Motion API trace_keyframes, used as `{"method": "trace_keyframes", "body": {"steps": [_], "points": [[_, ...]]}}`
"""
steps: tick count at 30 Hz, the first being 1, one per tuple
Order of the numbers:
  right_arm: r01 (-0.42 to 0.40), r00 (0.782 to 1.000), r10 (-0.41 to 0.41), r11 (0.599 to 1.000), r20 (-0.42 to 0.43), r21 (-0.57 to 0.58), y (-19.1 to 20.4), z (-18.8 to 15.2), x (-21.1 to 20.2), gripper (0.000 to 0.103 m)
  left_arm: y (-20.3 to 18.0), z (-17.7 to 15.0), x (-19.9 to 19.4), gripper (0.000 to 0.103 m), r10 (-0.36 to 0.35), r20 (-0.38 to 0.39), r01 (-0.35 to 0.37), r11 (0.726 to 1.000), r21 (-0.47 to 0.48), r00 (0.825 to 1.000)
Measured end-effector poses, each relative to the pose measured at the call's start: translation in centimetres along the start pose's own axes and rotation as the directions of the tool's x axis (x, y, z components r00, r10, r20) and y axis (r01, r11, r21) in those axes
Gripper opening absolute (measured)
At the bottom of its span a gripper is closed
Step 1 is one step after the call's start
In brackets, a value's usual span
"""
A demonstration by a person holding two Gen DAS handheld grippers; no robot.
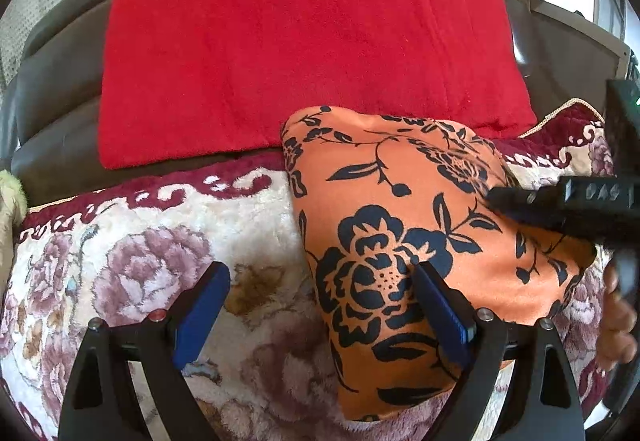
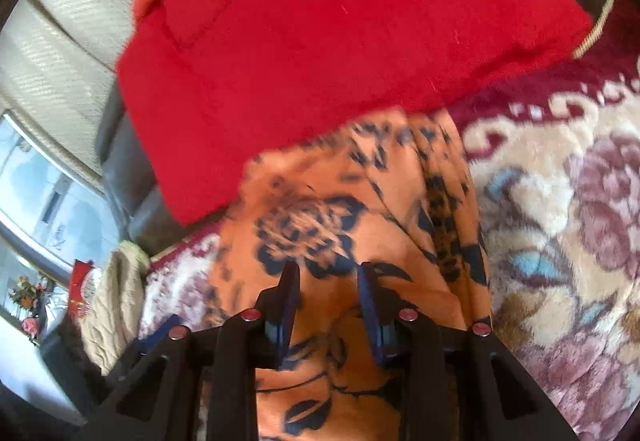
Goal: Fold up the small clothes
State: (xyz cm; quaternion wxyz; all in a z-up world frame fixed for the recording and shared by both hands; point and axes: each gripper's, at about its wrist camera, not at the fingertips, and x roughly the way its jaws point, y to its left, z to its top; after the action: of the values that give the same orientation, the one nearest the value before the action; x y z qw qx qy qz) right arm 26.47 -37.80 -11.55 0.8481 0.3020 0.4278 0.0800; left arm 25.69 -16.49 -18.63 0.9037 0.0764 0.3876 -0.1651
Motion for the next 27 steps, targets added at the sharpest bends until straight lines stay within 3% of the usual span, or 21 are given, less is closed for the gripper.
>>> {"method": "trace_keyframes", "body": {"steps": [6,16,17,18,19,27], "points": [[0.008,1.0,-0.008,0.999,-0.01,-0.034,0.2,-0.1,0.6,0.034,-0.5,-0.1,1.1,0.093,0.016,-0.024,-0.016,1.0,0.014,1.0],[-0.013,1.0,0.013,1.0,0.022,-0.002,-1.2,0.6,-1.7,0.035,0.1,0.7,0.7,0.093,0.004,-0.019,-0.004,1.0,-0.012,1.0],[-0.013,1.0,0.013,1.0,0.025,0.007,-1.5,0.7,-1.9,0.04,0.2,0.8,0.6,0.093,0.002,-0.017,-0.002,1.0,-0.017,1.0],[-0.012,1.0,0.011,1.0,0.027,0.016,-1.8,0.8,-2.1,0.059,0.3,0.9,0.6,0.093,0.0,-0.016,-0.001,1.0,-0.022,1.0],[-0.015,0.999,0.014,0.999,0.037,0.03,-2.1,0.7,-2.4,0.068,0.4,1.0,0.6,0.093,0.0,-0.016,0.0,1.0,-0.026,1.0],[-0.036,0.995,0.03,0.997,0.093,0.066,-3.5,1.1,-3.9,0.071,1.5,1.4,0.9,0.093,0.007,-0.02,-0.009,0.998,-0.06,1.0]]}}
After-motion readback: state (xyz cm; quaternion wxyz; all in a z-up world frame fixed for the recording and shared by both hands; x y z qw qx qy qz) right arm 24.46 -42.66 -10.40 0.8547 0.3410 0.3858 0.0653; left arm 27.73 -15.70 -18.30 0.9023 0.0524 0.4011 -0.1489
